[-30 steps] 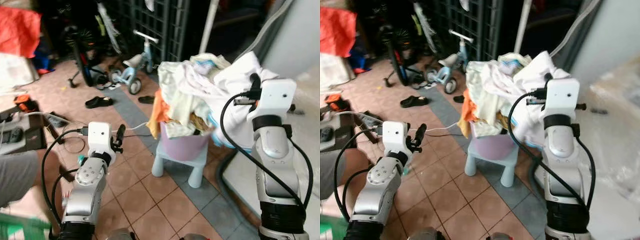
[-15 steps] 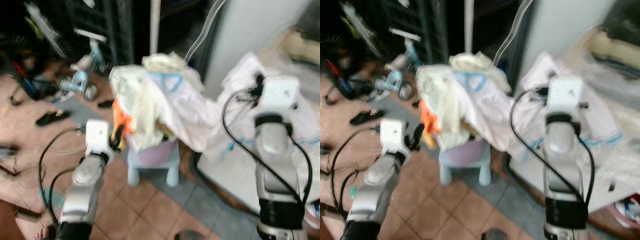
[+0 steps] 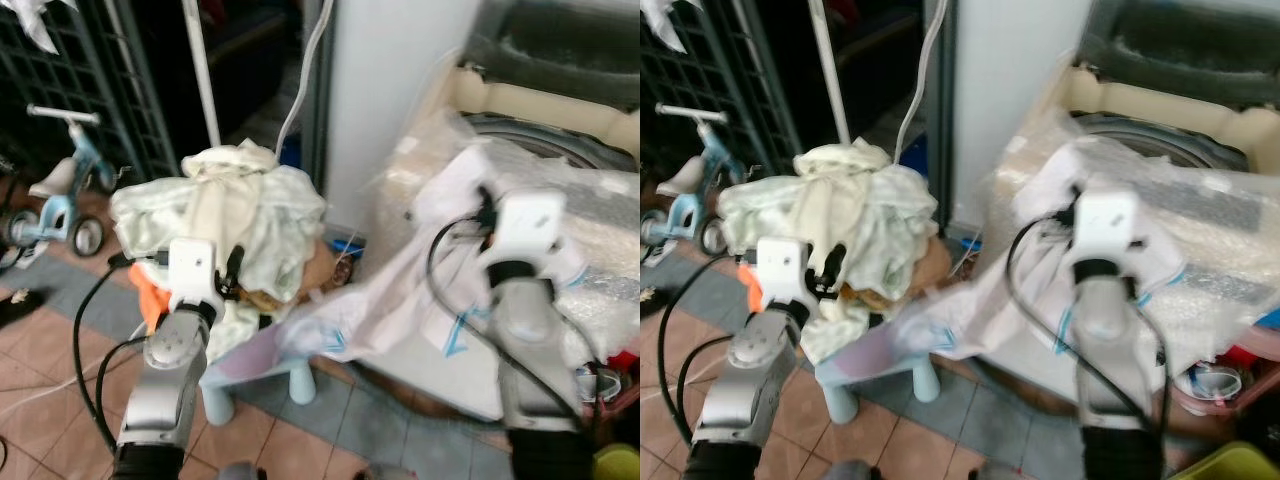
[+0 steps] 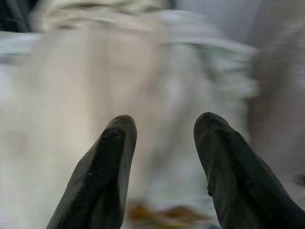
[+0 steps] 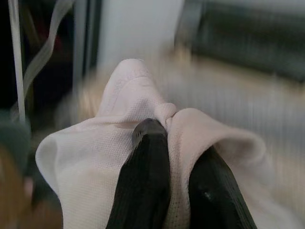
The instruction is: Clothes washing
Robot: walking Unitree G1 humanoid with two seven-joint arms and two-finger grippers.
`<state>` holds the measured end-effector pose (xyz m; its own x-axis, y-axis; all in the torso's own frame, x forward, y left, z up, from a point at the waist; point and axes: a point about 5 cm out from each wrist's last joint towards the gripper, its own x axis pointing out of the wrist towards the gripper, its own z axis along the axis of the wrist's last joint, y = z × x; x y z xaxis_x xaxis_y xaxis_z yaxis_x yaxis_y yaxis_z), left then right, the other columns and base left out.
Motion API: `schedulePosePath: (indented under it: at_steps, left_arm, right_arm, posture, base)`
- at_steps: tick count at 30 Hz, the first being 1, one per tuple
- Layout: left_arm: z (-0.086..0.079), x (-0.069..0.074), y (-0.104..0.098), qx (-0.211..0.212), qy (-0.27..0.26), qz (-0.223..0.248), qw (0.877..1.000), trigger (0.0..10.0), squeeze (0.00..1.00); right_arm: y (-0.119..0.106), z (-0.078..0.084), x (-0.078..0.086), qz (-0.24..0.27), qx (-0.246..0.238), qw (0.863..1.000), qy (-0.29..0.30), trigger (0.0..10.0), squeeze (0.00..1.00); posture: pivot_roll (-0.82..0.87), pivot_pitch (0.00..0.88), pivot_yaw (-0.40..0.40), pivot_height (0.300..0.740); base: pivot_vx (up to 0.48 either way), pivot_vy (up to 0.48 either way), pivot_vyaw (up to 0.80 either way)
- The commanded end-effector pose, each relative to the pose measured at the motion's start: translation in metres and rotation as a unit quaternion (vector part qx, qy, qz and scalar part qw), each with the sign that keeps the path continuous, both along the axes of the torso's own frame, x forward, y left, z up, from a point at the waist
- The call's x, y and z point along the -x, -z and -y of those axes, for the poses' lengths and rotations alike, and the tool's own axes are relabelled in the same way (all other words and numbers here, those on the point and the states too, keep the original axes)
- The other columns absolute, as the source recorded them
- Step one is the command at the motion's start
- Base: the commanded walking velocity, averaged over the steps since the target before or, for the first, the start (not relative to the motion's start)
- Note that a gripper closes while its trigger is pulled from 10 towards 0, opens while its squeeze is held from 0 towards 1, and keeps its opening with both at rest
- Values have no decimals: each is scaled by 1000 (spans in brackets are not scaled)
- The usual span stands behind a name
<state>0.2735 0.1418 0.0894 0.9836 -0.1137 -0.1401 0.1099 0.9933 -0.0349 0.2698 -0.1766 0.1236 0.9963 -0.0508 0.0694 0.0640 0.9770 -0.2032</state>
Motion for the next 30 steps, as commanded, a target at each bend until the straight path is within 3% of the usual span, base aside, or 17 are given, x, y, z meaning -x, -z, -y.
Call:
schedulePosePath:
  at_steps: [1, 4, 7, 10, 13, 14, 17, 18, 19, 21, 23, 24, 30]
  left_arm:
    - [-4, -2, -3, -8, -6, 6, 1000, 10000, 0]
    - [-4, -2, -3, -9, -8, 8, 1000, 10000, 0]
    - [-5, -1, -3, -10, -10, 8, 1000, 10000, 0]
    - [-7, -1, -3, -13, -17, 12, 1000, 10000, 0]
    - [-9, -2, -5, -28, -27, 21, 999, 10000, 0]
    - [-8, -1, -4, -27, -25, 20, 999, 10000, 0]
    - [-9, -1, -4, -26, -25, 18, 999, 10000, 0]
    - [-9, -1, -3, -22, -24, 17, 999, 10000, 0]
    - [-9, -1, -3, -20, -24, 17, 999, 10000, 0]
    - [-9, -1, -3, -20, -24, 18, 999, 10000, 0]
    - [-8, -2, -3, -21, -24, 18, 999, 10000, 0]
    - [-8, -2, -3, -22, -23, 19, 999, 10000, 0]
    - [-9, -4, -3, -22, -24, 18, 999, 10000, 0]
  right_arm:
    - [5, -16, 1, 15, 4, 1000, -23, 10000, 0]
    - [17, -17, 0, -15, -3, 1000, -18, 10000, 0]
    - [20, -7, -1, -19, -35, 999, 5, 10000, 0]
    - [15, -15, -1, 0, 31, 999, -11, 10000, 0]
    - [4, -20, -4, 4, -56, 998, -19, 10000, 0]
    - [1, -18, -5, 8, -64, 998, -1, 10000, 0]
    - [-9, -21, -6, 12, -75, 997, -30, 10000, 0]
    - [-14, -22, -7, 17, -53, 998, -35, 10000, 0]
    - [-15, -31, -3, 1, -134, 986, -102, 10000, 0]
    - [-12, -32, -2, -1, -117, 987, -112, 10000, 0]
    - [-8, -25, -4, -4, -79, 994, -71, 10000, 0]
    - [-6, -22, -5, -15, -92, 994, -61, 10000, 0]
    - [-18, -22, -15, 0, -35, 998, -53, 10000, 0]
  posture:
    - [-55, 0, 3, 740]
    - [-54, 0, 7, 740]
    - [-65, 0, 14, 740]
    - [-67, 0, 15, 740]
    - [-67, 0, 11, 740]
    - [-67, 0, 11, 740]
    - [-71, 0, 9, 740]
    - [-75, 0, 3, 740]
    - [-76, 0, 2, 740]
    - [-74, 0, 1, 740]
    - [-69, 0, 0, 740]
    - [-69, 0, 0, 740]
    - [-73, 0, 5, 740]
  base:
    - [0, 0, 0]
    - [0, 0, 0]
    - [0, 0, 0]
    - [0, 0, 0]
    - [0, 0, 0]
    - [0, 0, 0]
    - [0, 0, 0]
    - [0, 0, 0]
    - [0, 0, 0]
    - [0, 0, 0]
    - [0, 0, 0]
    - [0, -255, 0]
    - [0, -280, 0]
